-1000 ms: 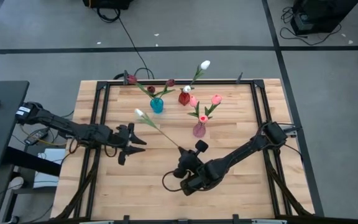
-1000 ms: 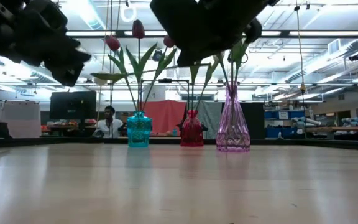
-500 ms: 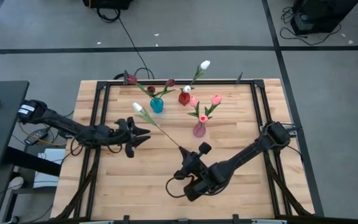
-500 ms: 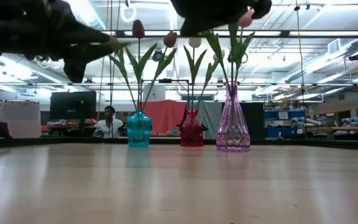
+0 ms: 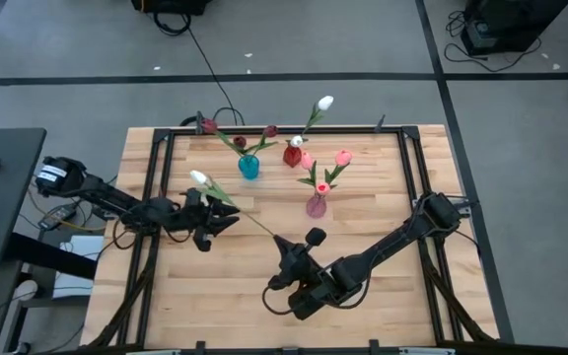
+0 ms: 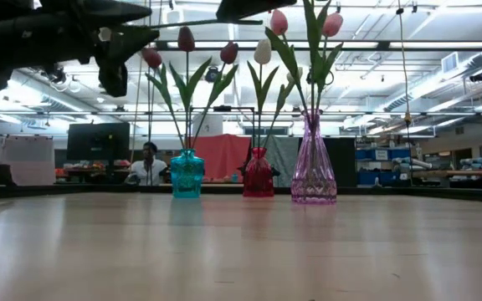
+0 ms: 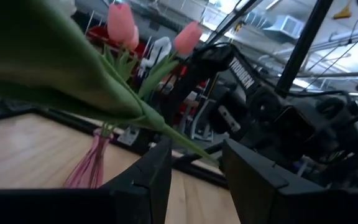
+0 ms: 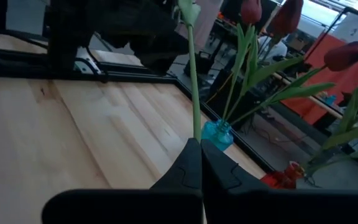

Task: Sort flowers into vase by color
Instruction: Put the white tulip into the red vase

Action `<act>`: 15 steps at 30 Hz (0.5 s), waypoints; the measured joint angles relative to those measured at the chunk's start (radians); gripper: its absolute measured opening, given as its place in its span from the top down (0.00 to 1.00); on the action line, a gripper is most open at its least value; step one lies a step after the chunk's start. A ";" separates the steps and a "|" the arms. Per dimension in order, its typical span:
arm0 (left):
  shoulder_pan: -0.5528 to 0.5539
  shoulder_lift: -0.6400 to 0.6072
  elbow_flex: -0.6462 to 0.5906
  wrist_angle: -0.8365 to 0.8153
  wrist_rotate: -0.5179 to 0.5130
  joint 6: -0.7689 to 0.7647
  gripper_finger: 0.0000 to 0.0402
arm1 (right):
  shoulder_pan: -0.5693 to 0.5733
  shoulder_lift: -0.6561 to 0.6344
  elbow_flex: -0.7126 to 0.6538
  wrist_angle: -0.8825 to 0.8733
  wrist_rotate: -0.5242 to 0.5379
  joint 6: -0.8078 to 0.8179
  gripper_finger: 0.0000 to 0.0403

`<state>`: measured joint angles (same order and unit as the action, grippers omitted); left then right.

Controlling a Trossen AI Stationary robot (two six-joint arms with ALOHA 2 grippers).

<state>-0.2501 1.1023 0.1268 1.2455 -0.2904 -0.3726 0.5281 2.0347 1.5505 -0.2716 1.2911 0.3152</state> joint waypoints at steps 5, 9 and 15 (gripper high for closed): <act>0.000 0.000 0.000 0.045 0.000 0.025 0.63 | 0.000 0.000 0.000 0.009 -0.011 -0.004 1.00; 0.000 0.000 0.000 0.043 -0.034 0.028 0.63 | 0.000 0.000 0.000 0.017 -0.032 -0.004 1.00; 0.000 0.000 0.000 0.036 -0.051 0.028 0.63 | -0.001 0.000 0.000 0.017 -0.036 -0.009 0.99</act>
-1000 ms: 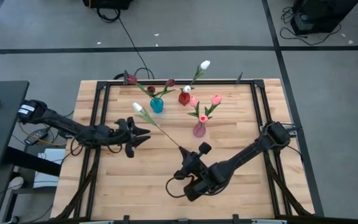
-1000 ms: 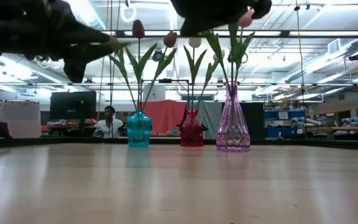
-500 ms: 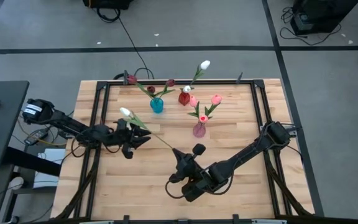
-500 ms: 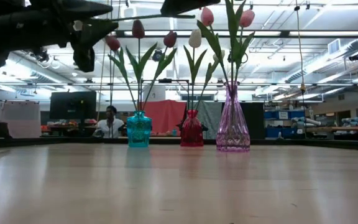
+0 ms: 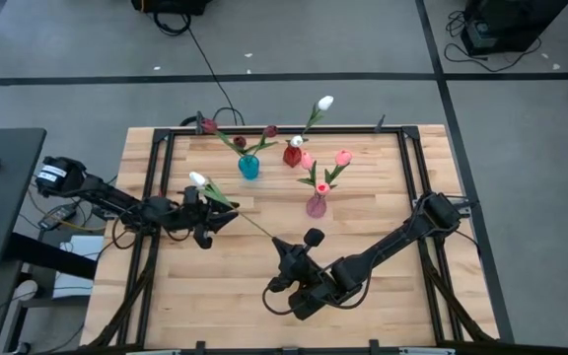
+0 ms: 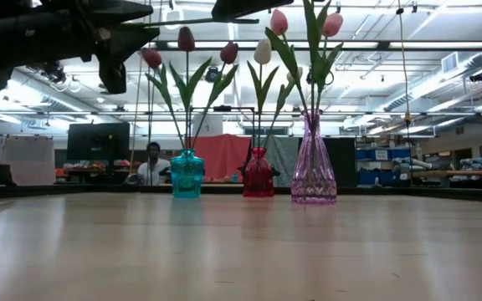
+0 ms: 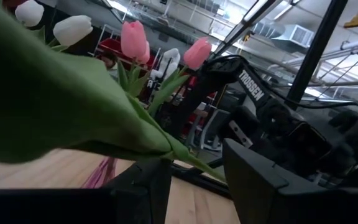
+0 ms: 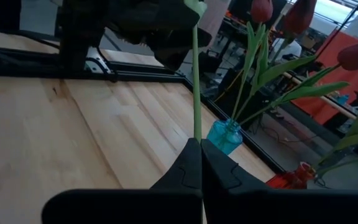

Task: Sort flowers into vase by color
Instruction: Put the white tulip into the red vase

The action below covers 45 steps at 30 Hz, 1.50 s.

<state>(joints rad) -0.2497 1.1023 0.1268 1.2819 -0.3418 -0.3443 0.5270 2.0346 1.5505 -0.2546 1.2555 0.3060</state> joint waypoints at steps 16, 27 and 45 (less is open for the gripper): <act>0.001 0.000 0.004 -0.050 -0.022 0.105 0.96 | -0.065 0.000 0.000 -0.036 -0.261 0.110 0.81; 0.000 0.000 0.242 -0.644 0.042 0.135 0.97 | -0.145 0.000 0.000 -0.004 -0.369 0.069 0.69; -0.001 0.026 0.359 -0.809 0.110 0.209 0.97 | -0.156 0.000 0.000 0.114 -0.336 -0.040 0.74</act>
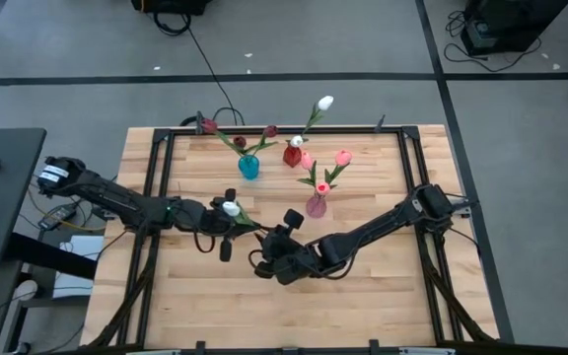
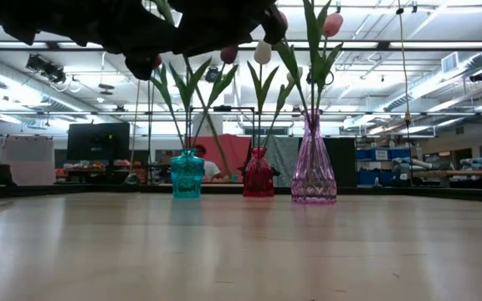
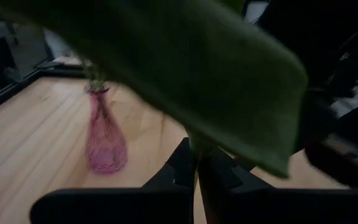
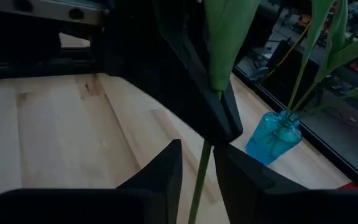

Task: Sort flowers into vase by color
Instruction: Put the white tulip into the red vase

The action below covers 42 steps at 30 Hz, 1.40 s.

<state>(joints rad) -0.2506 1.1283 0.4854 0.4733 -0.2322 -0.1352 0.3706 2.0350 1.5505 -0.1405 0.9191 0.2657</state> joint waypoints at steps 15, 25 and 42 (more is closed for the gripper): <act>0.000 0.062 0.001 0.084 0.016 0.014 0.90 | 0.010 0.010 0.000 -0.025 0.044 0.029 0.97; 0.000 -0.018 0.000 -0.029 0.012 0.057 0.68 | 0.071 -0.089 0.000 -0.166 0.068 0.080 0.98; 0.000 -0.114 -0.001 -0.073 0.018 0.132 0.67 | -0.003 -0.503 0.000 -0.039 -0.280 -0.326 0.98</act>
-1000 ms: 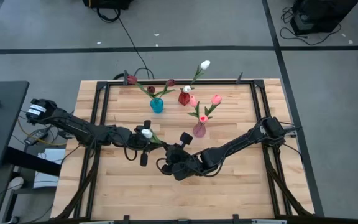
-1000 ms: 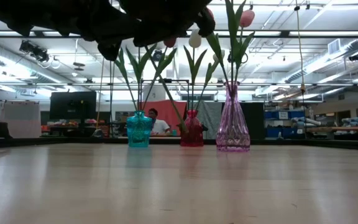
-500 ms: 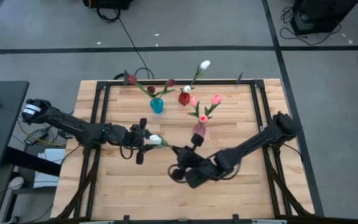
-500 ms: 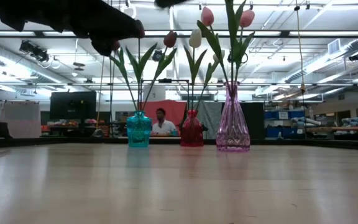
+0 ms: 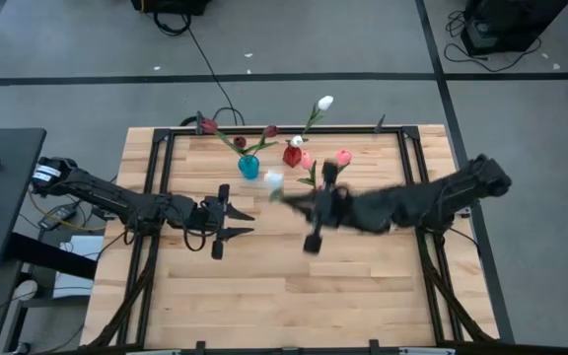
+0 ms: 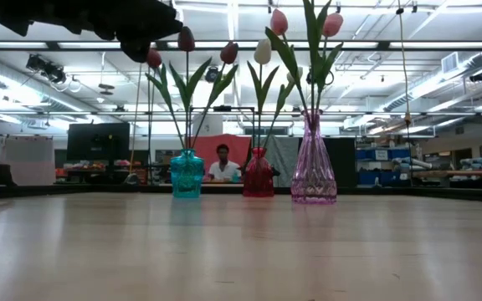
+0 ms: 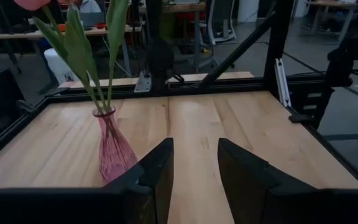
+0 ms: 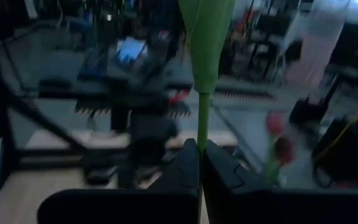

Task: Sort flowers into vase by color
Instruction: Put the white tulip into the red vase

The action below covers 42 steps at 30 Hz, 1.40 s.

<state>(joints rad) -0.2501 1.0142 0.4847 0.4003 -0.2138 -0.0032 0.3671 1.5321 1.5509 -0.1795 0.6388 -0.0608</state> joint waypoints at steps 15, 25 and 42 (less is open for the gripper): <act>0.019 -0.115 -0.141 0.124 -0.030 0.114 0.67 | -0.572 -0.212 0.000 0.031 -0.514 -0.096 0.98; 0.048 -0.287 -0.147 -0.090 -0.132 0.132 0.67 | -0.880 -0.142 -0.018 0.057 -0.882 -0.053 0.98; 0.048 -0.425 -0.146 -0.259 -0.179 0.053 0.67 | -0.941 -0.036 -0.460 0.628 -0.959 -0.024 0.98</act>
<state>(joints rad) -0.2019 0.5893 0.3382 0.1412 -0.3931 0.0500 -0.5735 1.4965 1.0904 0.4489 -0.3203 -0.0843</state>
